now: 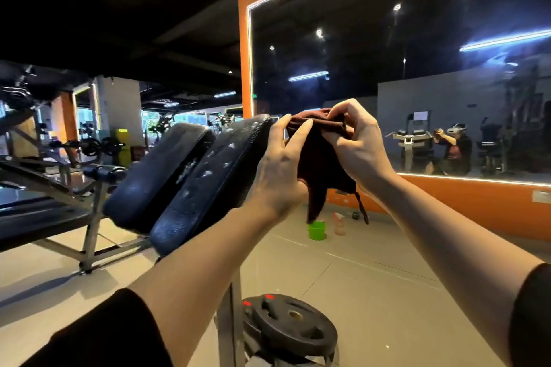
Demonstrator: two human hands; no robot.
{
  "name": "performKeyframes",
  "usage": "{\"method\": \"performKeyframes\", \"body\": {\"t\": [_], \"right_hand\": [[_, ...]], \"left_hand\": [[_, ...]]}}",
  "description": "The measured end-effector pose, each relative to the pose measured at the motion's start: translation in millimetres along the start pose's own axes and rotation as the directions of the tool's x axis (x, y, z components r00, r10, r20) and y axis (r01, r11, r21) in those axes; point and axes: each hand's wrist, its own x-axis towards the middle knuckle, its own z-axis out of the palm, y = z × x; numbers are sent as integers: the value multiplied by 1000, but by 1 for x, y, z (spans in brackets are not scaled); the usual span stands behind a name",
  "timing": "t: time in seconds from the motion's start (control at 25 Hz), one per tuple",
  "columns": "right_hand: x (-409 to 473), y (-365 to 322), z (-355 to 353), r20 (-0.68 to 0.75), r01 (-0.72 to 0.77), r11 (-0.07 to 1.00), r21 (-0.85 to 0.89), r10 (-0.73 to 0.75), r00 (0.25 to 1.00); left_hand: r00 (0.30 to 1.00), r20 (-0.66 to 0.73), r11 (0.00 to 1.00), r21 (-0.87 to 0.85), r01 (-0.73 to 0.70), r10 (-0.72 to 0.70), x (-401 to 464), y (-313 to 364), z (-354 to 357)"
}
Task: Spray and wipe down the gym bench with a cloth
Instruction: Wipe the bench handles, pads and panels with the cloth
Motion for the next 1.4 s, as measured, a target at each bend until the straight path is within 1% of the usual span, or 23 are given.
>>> {"method": "performKeyframes", "body": {"t": [0.12,0.24,0.28,0.32,0.36,0.48,0.6,0.64,0.76,0.84,0.88,0.92,0.96,1.0,1.04,1.08,1.12,1.2,1.24,1.28,1.32,1.36,1.4], "right_hand": [[0,-24,36,61,-67,997,24,66,996],[6,-40,78,75,-108,994,-28,110,991],[11,-44,91,72,-121,991,-62,126,989],[15,-47,104,82,-135,986,-95,143,986],[19,-50,115,102,-144,982,-123,157,982],[28,-57,145,196,-122,977,-174,156,968],[36,-63,168,284,-154,964,-217,214,935],[38,-65,173,303,-184,964,-192,236,923],[35,-67,183,425,-333,943,13,296,855],[32,-63,187,540,-406,909,97,295,789],[31,-59,189,557,-411,904,121,281,781],[31,-54,188,517,-374,919,121,263,814],[33,-47,186,408,-297,952,72,244,880],[36,-37,181,250,-200,978,-51,207,946],[40,-26,175,91,-126,960,-251,153,984],[45,-15,168,-12,-103,888,-447,110,994],[49,-3,160,-54,-116,808,-577,105,993],[57,20,151,-47,-150,719,-679,161,986],[59,29,149,-28,-158,717,-679,189,982],[61,36,148,-5,-157,730,-665,206,979],[62,42,147,21,-148,744,-652,213,977],[60,46,146,43,-131,750,-648,208,977],[60,48,145,50,-122,752,-648,201,978]], "left_hand": [[984,176,1000,-6,14,-13,-9,-19,-44],[892,449,999,38,34,-47,-22,-51,-88],[868,494,998,50,32,-53,-26,-63,-101],[865,498,998,50,38,-58,-28,-74,-111],[884,462,998,37,59,-70,-29,-83,-118],[962,224,988,41,149,-154,-25,-102,-126],[979,77,973,152,174,-187,-21,-119,-123],[980,52,972,149,183,-193,-20,-124,-121],[985,-34,977,124,173,-170,-16,-139,-113],[972,-145,970,131,206,-187,-13,-146,-109],[959,-194,964,129,232,-205,-11,-149,-108],[952,-225,962,127,241,-208,-9,-152,-106],[953,-235,966,124,225,-192,-6,-156,-103],[958,-232,974,108,199,-170,-2,-159,-101],[962,-223,982,70,176,-157,3,-161,-98],[966,-205,987,13,161,-154,10,-161,-95],[972,-179,988,-53,148,-155,19,-160,-90],[986,-79,968,-218,125,-146,38,-158,-77],[991,4,944,-305,129,-135,46,-159,-68],[988,106,929,-342,141,-111,53,-160,-57],[974,211,945,-294,141,-79,56,-162,-44],[955,290,974,-195,114,-53,56,-165,-32],[947,320,991,-114,75,-35,56,-170,-22]]}}
